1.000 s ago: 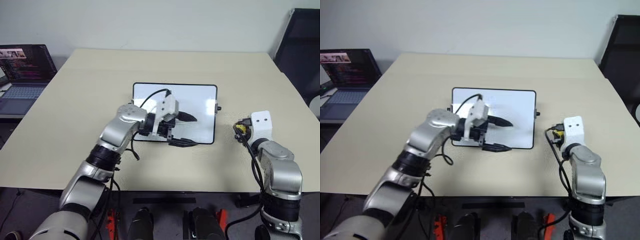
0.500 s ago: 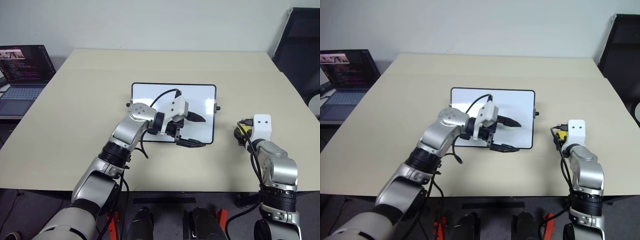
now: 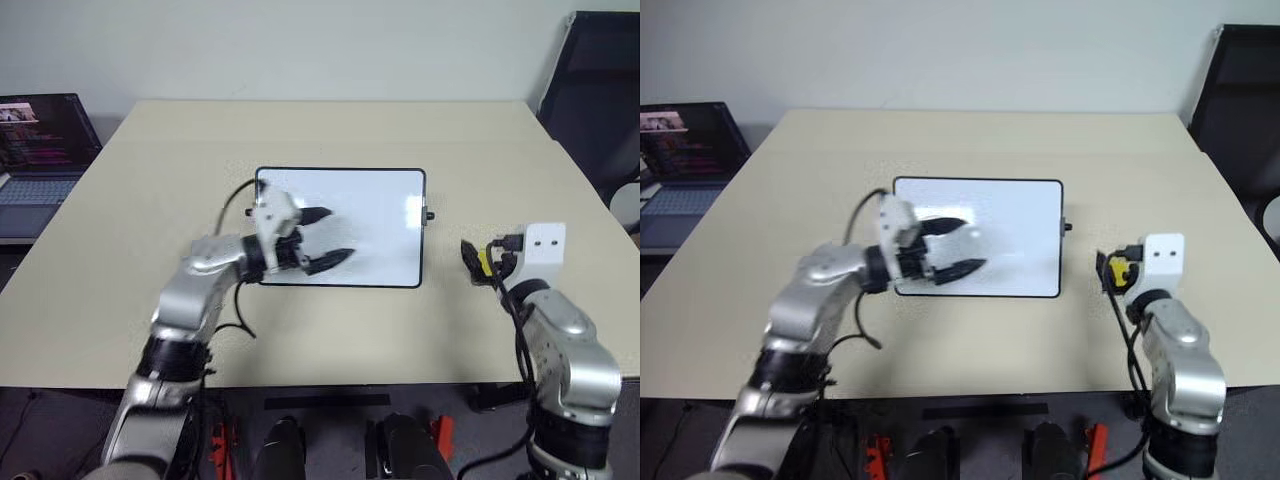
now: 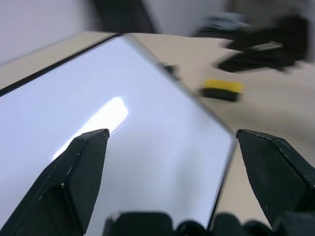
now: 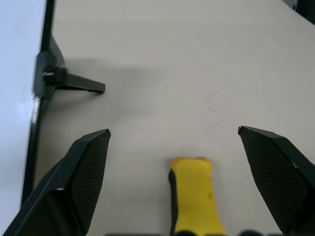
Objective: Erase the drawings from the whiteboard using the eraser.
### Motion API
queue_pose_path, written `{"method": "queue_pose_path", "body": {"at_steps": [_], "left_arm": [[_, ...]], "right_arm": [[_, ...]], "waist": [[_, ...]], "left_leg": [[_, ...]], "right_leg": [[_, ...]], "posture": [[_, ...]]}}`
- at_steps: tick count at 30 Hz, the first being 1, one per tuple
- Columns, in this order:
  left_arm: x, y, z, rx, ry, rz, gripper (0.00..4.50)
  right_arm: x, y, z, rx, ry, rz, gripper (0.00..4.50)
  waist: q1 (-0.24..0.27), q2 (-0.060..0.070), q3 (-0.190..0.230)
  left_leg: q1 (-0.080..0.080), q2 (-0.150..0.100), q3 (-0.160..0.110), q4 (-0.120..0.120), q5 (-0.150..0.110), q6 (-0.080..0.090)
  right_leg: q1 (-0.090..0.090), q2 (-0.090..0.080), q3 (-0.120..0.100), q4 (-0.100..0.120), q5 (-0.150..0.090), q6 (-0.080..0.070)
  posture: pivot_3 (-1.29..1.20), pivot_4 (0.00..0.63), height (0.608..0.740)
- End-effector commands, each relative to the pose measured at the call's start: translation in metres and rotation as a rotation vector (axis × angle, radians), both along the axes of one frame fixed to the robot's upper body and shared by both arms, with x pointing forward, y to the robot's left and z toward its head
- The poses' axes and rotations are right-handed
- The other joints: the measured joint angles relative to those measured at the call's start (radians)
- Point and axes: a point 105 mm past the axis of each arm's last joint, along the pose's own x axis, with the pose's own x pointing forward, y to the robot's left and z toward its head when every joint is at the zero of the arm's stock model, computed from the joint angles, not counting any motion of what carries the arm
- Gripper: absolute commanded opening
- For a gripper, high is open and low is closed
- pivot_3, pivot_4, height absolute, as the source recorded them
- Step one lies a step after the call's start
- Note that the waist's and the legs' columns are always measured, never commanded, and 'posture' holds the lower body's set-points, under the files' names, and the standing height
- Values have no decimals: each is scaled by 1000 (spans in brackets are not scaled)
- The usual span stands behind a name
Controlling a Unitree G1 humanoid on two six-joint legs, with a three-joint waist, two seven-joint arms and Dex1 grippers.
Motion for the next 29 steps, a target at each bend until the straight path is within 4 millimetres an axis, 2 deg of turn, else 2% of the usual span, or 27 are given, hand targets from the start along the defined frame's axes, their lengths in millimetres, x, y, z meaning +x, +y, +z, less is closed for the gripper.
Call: {"method": "queue_pose_path", "body": {"at_steps": [1,3,4,7,9,14,17,22,26,29], "left_arm": [[-15,35,10,-83,-69,267,4500],[-22,60,-2,-110,-61,460,4500],[-23,65,-6,-120,-56,509,4500],[-36,85,-28,-119,-23,674,4500],[-45,98,-43,-112,-1,763,4500],[-54,109,-48,-102,-19,881,4500],[-56,110,-47,-87,-48,932,4500],[-60,104,-51,-85,-48,1000,4500],[-64,94,-63,-72,-4,972,4500],[-60,88,-63,-79,0,942,4500]], "right_arm": [[-9,12,9,-75,-150,29,4475],[-16,17,-5,-40,-146,81,4475],[-18,17,-8,-21,-145,95,4475],[-27,-3,-20,40,-148,-3,4475],[-32,-8,-32,27,-127,-13,4475],[-29,-17,-48,70,-88,-36,4475],[-25,-25,-51,39,-75,-27,4475],[-24,-42,-43,22,-79,-35,4475],[-30,-42,-39,20,-75,-39,4475],[-28,-38,-36,-3,-69,-21,4475]], "waist": [[3,0,0],[7,-1,-1],[11,-1,0],[23,-1,0],[25,-2,-1],[28,-2,-2],[28,-2,-2],[31,-2,-2],[31,-1,-2],[30,-1,-2]], "left_leg": [[0,0,0,0,0,0],[1,0,0,1,0,0],[3,0,0,1,0,0],[11,0,0,3,0,-1],[11,0,0,3,-1,-1],[9,0,1,3,-1,-2],[9,0,1,3,0,-1],[6,-1,2,1,-1,-1],[6,-1,2,-1,-1,-1],[6,-1,2,0,-1,-2]], "right_leg": [[0,0,0,0,0,0],[2,0,0,-1,1,1],[5,0,0,-1,0,0],[15,-1,-1,-2,-3,-5],[16,-1,0,-6,-3,-6],[16,-2,0,-13,-1,-6],[17,-2,0,-16,1,-5],[17,-1,1,-18,1,-3],[16,-1,0,-17,-1,-3],[16,-1,1,-18,-1,-3]], "posture": [[0,150,740],[0,150,740],[0,150,740],[0,150,740],[0,150,740],[0,150,740],[0,150,740],[0,150,740],[0,150,740],[0,150,740]]}}
